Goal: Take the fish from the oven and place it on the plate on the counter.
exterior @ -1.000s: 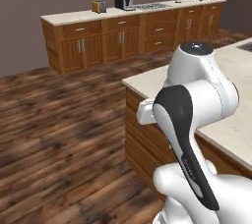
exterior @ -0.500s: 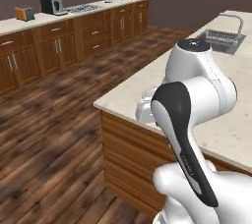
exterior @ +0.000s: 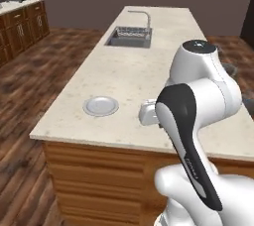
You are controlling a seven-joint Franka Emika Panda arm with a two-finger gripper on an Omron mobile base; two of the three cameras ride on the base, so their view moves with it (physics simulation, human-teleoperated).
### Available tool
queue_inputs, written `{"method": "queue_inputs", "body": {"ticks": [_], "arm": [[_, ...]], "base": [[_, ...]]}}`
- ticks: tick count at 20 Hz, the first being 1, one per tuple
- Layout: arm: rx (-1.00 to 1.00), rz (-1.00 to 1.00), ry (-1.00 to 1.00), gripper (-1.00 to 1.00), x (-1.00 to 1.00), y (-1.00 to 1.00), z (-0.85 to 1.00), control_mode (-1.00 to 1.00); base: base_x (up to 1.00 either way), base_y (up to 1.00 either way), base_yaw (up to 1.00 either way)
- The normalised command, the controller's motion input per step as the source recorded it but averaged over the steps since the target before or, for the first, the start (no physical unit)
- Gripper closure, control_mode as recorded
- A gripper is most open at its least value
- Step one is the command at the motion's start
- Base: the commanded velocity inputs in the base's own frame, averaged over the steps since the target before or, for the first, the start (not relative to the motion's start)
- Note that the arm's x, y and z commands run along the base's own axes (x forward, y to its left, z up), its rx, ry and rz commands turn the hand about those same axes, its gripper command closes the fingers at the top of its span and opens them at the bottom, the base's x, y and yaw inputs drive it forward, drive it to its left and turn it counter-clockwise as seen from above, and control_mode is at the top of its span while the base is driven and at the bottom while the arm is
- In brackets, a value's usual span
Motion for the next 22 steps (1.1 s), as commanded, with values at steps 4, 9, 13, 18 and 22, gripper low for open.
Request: {"method": "queue_inputs", "body": {"ticks": [4,9,13,18,22], "arm": [[0.0,0.0,0.0,1.0,0.0,0.0,0.0,1.0],[0.0,0.0,0.0,1.0,0.0,0.0,0.0,1.0],[0.0,0.0,0.0,1.0,0.0,0.0,0.0,1.0],[0.0,0.0,0.0,1.0,0.0,0.0,0.0,1.0],[0.0,0.0,0.0,1.0,0.0,0.0,0.0,1.0]], "base": [[0.42,0.8,-0.54],[0.31,0.73,-0.25],[0.0,0.29,-0.03],[0.49,0.02,-0.11],[0.71,0.08,-0.18]]}}
